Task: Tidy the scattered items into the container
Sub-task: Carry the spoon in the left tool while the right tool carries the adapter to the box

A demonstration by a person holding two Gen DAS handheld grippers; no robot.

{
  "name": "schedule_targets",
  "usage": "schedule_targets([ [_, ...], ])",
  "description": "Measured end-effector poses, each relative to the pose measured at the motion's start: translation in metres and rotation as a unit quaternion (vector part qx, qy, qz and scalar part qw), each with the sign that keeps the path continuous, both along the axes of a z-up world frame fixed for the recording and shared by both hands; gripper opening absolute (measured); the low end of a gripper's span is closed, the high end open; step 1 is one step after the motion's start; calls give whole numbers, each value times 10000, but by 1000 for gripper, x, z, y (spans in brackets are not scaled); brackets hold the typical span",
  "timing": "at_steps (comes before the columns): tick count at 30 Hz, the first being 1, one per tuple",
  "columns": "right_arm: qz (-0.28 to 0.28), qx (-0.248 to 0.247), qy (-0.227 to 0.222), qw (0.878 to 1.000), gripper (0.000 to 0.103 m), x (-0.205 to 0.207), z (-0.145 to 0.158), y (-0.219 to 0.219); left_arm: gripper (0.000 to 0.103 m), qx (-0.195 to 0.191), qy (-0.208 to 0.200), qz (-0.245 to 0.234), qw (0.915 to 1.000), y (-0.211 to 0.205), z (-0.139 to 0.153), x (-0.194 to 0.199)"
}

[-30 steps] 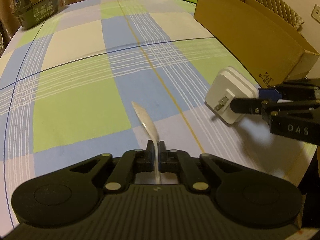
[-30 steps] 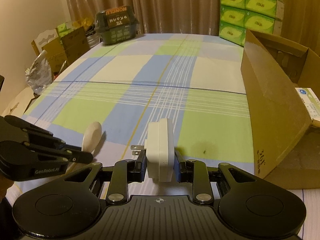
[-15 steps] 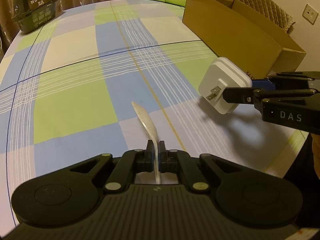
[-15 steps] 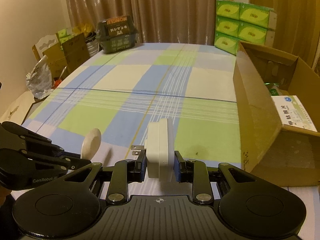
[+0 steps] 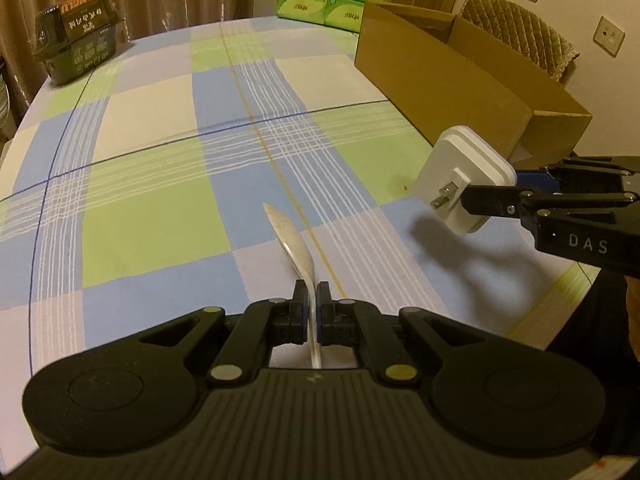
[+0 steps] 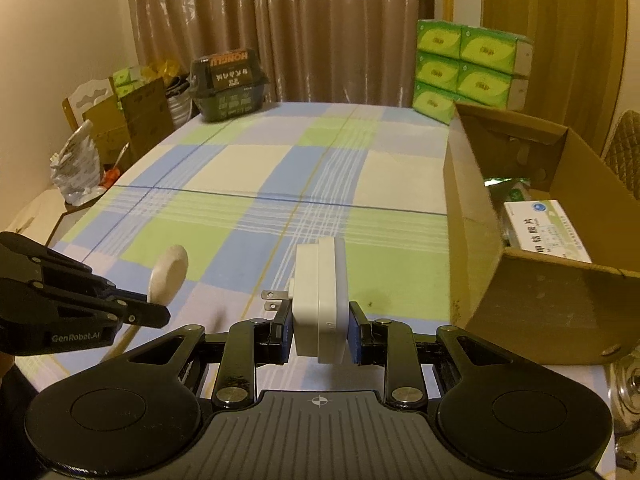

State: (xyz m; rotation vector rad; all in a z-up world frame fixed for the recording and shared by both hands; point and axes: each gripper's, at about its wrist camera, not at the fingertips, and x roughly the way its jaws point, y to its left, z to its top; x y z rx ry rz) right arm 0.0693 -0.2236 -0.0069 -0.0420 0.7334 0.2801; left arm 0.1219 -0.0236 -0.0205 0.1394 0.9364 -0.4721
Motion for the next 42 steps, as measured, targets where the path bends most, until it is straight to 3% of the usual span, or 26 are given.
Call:
schedule_targets([
  [26,-211,91,-515,9984,24,-19,41,-27,1,35,-395,-250,9989,-25,38,-11],
  [42,-515,119,-1121,9923,24,-12,81,-66,1,-90,-857,-600,9945,-79,83,5],
])
